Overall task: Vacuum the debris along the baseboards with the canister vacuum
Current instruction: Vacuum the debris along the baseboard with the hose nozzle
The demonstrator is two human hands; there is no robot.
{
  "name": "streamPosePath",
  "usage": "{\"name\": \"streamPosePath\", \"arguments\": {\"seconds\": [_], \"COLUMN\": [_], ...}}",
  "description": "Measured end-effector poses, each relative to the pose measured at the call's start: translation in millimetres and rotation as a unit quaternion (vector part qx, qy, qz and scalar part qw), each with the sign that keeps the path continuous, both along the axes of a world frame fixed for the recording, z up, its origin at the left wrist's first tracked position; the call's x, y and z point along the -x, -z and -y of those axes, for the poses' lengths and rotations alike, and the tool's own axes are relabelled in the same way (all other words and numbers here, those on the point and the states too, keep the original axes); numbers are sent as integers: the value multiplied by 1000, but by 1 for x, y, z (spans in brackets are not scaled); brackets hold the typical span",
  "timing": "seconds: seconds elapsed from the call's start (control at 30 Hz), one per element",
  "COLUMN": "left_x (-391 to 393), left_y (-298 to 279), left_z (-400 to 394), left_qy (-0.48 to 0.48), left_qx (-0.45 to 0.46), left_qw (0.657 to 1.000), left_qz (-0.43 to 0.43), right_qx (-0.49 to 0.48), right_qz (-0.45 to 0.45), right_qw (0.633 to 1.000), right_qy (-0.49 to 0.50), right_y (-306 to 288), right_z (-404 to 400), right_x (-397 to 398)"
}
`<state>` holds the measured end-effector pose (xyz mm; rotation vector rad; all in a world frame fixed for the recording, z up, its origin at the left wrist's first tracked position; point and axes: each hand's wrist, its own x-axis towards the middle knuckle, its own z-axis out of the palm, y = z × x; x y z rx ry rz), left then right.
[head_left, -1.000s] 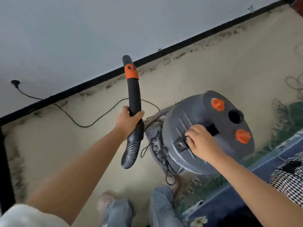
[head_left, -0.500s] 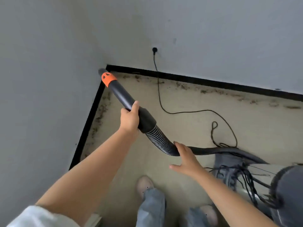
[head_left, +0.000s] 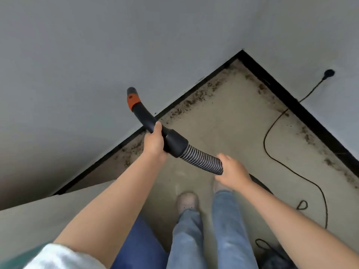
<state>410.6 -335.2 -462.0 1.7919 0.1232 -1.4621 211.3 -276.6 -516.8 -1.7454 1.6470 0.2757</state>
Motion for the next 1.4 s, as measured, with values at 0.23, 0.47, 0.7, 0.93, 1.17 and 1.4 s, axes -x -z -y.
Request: {"name": "streamPosePath", "arguments": {"seconds": [0.23,0.47,0.7,0.93,1.17,1.4], "left_x": [-54,-72,-71,-78,-91,-117], "left_y": [21,62,135,218,315,391], "left_z": [-29,-64,-92,-81,-48,-20], "left_qy": [-131,-295,-362,-365,-388,-415], "left_qx": [-10,30,-5,-76,-71,-9], "left_qw": [991,951,930,928,919,909], "left_qz": [-7,-86,-57,-10,21,-28], "right_qx": [-70,-143,-93,86,61,29], "right_qz": [9,83,8,-12,-48,55], "right_qw": [984,955,967,956,885,889], "right_qy": [-166,-246,-236,-282,-460,-454], "right_y": [3,33,105,195,299,356], "right_z": [20,43,25,32,85,103], "right_x": [-29,-38,-43,-63,-84,-143]}}
